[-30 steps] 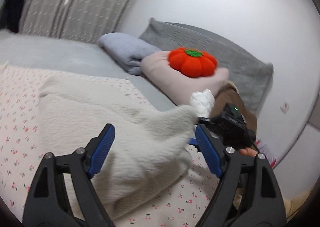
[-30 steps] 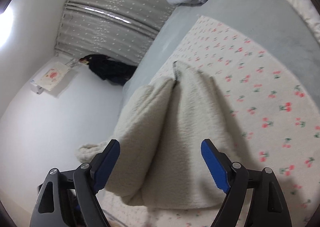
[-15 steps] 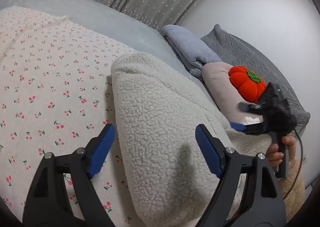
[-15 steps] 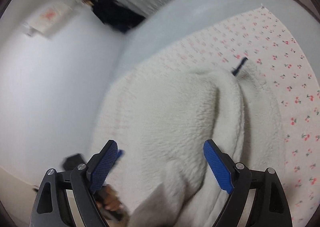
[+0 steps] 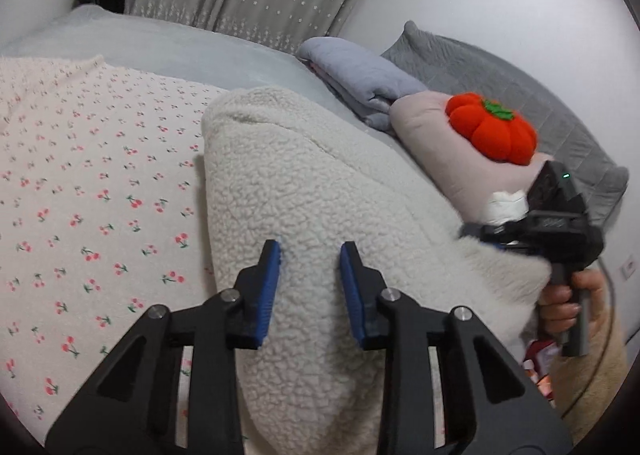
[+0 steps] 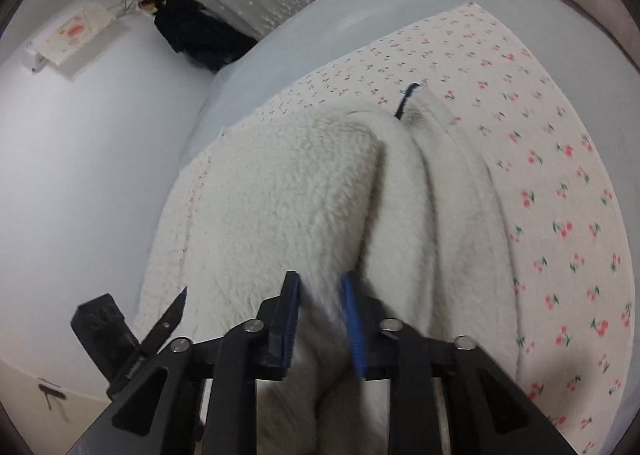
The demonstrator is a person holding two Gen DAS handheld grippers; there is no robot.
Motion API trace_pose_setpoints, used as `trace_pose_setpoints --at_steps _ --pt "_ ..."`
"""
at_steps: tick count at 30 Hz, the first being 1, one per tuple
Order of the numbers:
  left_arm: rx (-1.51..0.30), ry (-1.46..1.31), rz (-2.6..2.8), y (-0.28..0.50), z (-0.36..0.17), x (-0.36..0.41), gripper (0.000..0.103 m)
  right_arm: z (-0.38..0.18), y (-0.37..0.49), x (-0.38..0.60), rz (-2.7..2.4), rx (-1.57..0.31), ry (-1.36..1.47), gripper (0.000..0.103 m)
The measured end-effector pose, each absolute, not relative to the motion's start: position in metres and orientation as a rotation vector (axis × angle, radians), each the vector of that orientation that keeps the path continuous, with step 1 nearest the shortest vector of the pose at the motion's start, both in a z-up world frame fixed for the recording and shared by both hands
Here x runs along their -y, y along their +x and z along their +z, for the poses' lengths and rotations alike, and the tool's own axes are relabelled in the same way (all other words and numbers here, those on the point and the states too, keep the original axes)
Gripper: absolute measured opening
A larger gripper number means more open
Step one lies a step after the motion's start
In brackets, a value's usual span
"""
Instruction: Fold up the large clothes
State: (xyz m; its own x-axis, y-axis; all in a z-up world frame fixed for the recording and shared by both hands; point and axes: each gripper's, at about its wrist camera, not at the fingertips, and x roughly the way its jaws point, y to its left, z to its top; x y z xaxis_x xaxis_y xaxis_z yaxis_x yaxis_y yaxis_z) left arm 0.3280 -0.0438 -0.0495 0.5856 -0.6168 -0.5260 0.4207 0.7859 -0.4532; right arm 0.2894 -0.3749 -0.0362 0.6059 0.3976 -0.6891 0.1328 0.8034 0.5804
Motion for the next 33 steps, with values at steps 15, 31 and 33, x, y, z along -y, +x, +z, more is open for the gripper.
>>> trace_pose_setpoints --at_steps 15,31,33 --pt "-0.703 -0.296 -0.509 0.328 -0.050 0.046 0.032 -0.048 0.337 0.355 0.313 -1.083 0.829 0.040" --pt "-1.056 -0.658 -0.748 0.365 -0.095 0.067 0.101 -0.058 0.255 0.423 0.089 -0.859 0.628 0.056" --pt "-1.122 -0.723 -0.791 0.370 -0.112 0.074 0.103 -0.076 0.246 0.423 0.028 -0.815 0.584 0.086"
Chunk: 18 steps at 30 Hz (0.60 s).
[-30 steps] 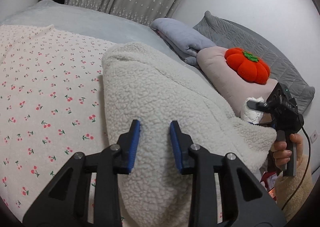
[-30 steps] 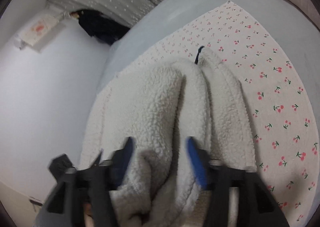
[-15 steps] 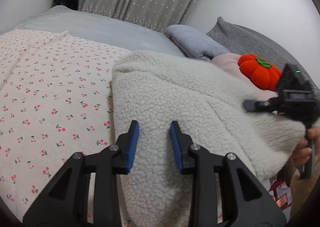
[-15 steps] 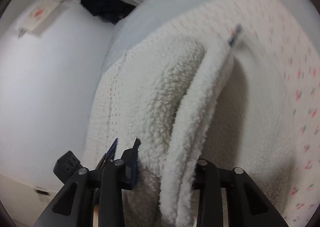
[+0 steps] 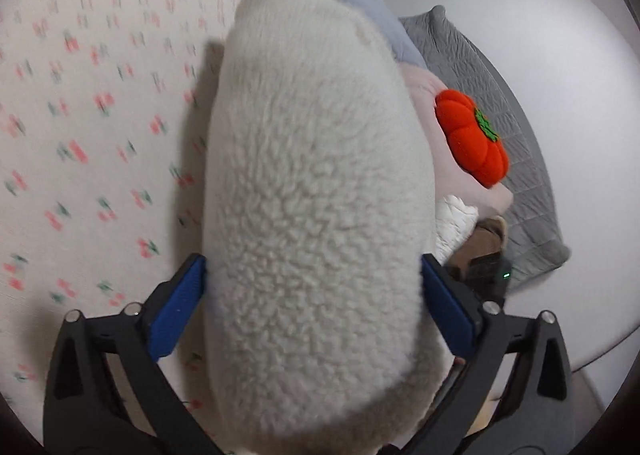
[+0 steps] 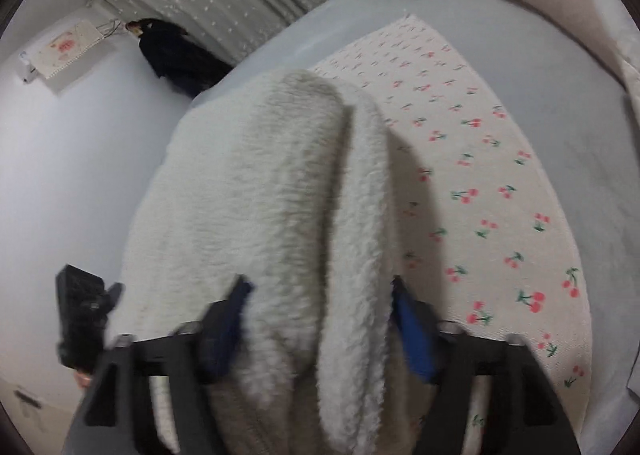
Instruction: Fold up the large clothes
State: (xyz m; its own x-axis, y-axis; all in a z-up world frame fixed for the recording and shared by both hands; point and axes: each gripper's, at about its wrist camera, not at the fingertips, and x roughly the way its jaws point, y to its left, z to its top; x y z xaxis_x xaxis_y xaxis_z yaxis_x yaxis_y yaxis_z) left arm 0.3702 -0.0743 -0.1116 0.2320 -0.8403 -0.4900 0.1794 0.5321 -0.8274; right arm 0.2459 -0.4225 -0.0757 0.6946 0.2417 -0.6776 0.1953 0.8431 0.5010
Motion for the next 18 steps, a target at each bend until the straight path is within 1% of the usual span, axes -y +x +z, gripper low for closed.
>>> trace_pose_setpoints --at_steps 3,5,7,8,9,10,11,13,15,17,18 --pt "-1.141 -0.778 -0.823 0.370 -0.122 0.075 0.103 -0.098 0.237 0.438 0.050 -0.783 0.686 0.092" --pt "-1.135 -0.771 -0.832 0.369 -0.121 0.076 0.102 -0.123 0.232 0.450 0.117 -0.788 0.810 0.092" --pt "-1.105 -0.767 -0.820 0.366 -0.116 0.073 0.090 -0.142 0.235 0.457 0.198 -0.795 0.955 0.092" --pt "-1.091 -0.750 -0.810 0.364 -0.110 0.071 0.087 -0.146 0.235 0.457 0.225 -0.787 0.996 0.082" --pt "-1.075 -0.728 -0.797 0.362 -0.101 0.069 0.083 -0.147 0.234 0.457 0.255 -0.781 1.042 0.070" --pt "-1.061 -0.711 -0.786 0.359 -0.090 0.066 0.080 -0.147 0.235 0.456 0.276 -0.782 1.091 0.068" --pt "-1.043 -0.694 -0.781 0.356 -0.079 0.062 0.080 -0.140 0.235 0.452 0.265 -0.785 1.072 0.065" --pt "-0.970 -0.647 -0.763 0.343 -0.049 0.046 0.080 -0.125 0.234 0.437 0.299 -0.794 1.037 0.063" --pt "-0.952 -0.602 -0.749 0.333 -0.027 0.027 0.080 -0.111 0.232 0.417 0.365 -0.808 1.020 0.063" --pt "-0.955 -0.556 -0.735 0.323 -0.016 0.009 0.082 -0.101 0.229 0.396 0.413 -0.820 0.989 0.063" --pt "-0.967 -0.525 -0.726 0.317 -0.016 -0.002 0.084 -0.100 0.229 0.385 0.438 -0.835 0.977 0.064"
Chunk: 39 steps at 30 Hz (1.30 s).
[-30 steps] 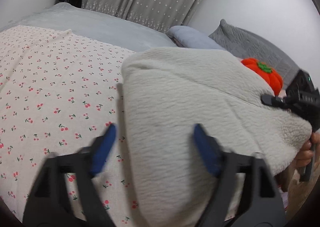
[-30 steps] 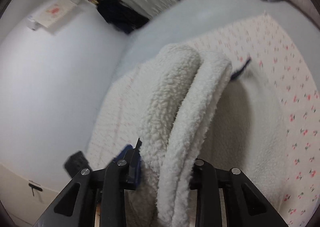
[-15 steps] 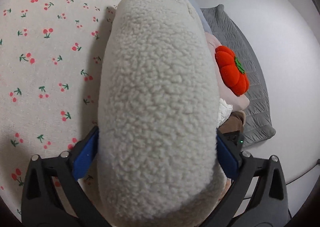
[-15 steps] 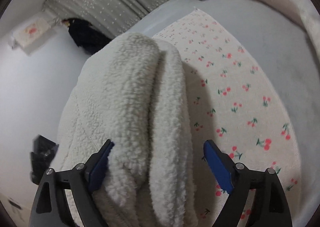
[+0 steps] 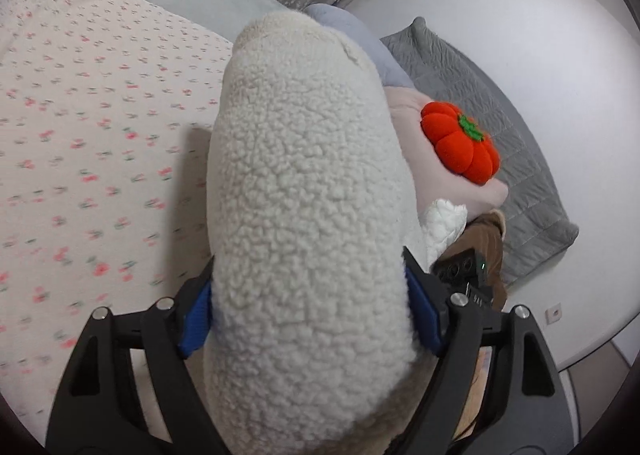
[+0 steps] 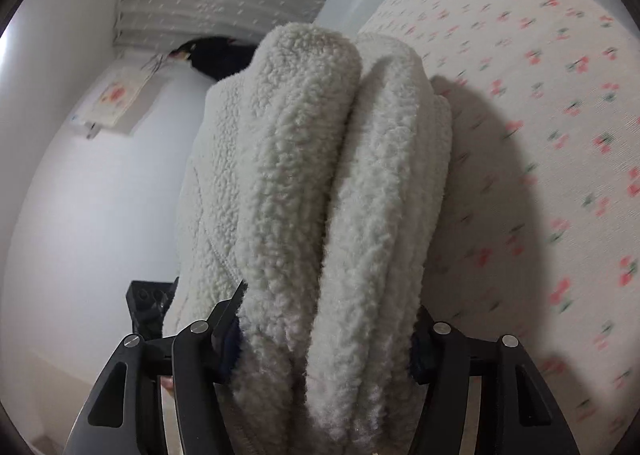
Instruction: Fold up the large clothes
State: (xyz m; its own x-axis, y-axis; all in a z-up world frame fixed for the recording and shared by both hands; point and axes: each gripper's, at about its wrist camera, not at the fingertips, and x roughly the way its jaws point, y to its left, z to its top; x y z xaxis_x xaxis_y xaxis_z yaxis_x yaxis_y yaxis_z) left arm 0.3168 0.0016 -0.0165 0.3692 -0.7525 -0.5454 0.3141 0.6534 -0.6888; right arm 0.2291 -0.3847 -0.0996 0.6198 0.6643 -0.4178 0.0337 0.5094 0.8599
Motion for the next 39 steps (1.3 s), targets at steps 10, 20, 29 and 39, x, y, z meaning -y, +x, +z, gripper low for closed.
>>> trace_pose_setpoints --at_steps 10,20,29,39 --pt "-0.896 -0.309 -0.551 0.309 -0.050 -0.031 0.089 -0.116 0.246 0.352 0.328 -0.933 0.793 0.086" --pt "-0.717 -0.308 -0.572 0.321 -0.034 -0.037 0.051 -0.050 0.272 0.368 0.428 -0.796 0.797 0.083" --pt "-0.633 -0.276 -0.684 0.315 -0.024 -0.020 0.043 -0.024 0.307 0.328 0.393 -0.716 0.518 0.018" --pt "-0.657 -0.020 -0.750 0.305 -0.057 0.045 0.043 -0.121 0.314 0.401 0.237 -0.844 0.624 0.030"
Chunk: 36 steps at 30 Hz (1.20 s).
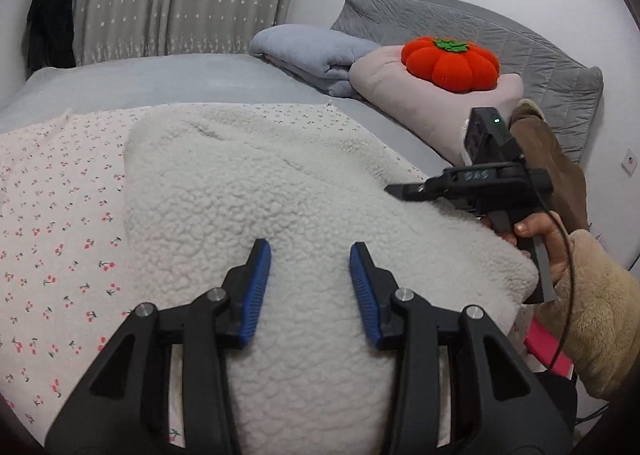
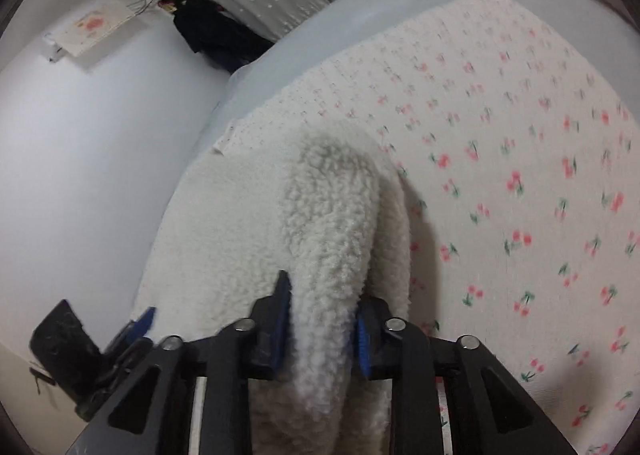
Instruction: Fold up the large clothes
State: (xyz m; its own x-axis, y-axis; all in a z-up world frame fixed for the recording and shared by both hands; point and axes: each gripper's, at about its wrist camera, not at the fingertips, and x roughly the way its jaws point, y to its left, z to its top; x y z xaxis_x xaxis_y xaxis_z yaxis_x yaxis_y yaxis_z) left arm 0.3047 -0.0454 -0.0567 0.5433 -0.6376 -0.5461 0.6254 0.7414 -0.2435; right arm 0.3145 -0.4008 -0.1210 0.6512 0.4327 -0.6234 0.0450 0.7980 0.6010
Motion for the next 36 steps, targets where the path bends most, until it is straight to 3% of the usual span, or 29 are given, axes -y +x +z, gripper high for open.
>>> trace_pose_setpoints --at_steps 1,3,8,11,19,24,26,28,32,36 --pt "-0.657 -0.026 -0.746 0.305 -0.056 0.043 0.043 -0.119 0.310 0.405 0.246 -0.814 0.650 0.033" --pt "-0.660 -0.044 -0.731 0.304 -0.051 0.038 0.043 -0.106 0.300 0.412 0.204 -0.797 0.646 0.047" --pt "-0.646 -0.091 -0.747 0.291 -0.031 0.025 0.043 -0.017 0.255 0.362 0.112 -0.674 0.394 0.049" --pt "-0.652 -0.070 -0.763 0.279 -0.025 0.023 0.043 0.001 0.218 0.323 0.174 -0.626 0.272 0.049" --pt "-0.730 0.048 -0.731 0.263 -0.056 0.044 0.043 -0.098 0.237 0.282 0.089 -0.799 0.086 0.048" --pt "-0.718 0.004 -0.671 0.256 -0.043 0.037 0.044 -0.084 0.231 0.282 0.069 -0.784 0.098 0.049" --pt "-0.708 -0.015 -0.625 0.250 -0.034 0.032 0.053 -0.068 0.214 0.267 0.040 -0.771 0.060 0.051" --pt "-0.694 -0.028 -0.568 0.243 -0.027 0.027 0.072 -0.058 0.203 0.260 0.018 -0.757 0.038 0.059" --pt "-0.700 -0.059 -0.519 0.228 -0.018 0.021 0.073 -0.036 0.183 0.252 -0.001 -0.749 0.039 0.065" --pt "-0.710 -0.064 -0.453 0.214 -0.013 0.019 0.080 -0.024 0.164 0.247 -0.016 -0.736 0.049 0.072"
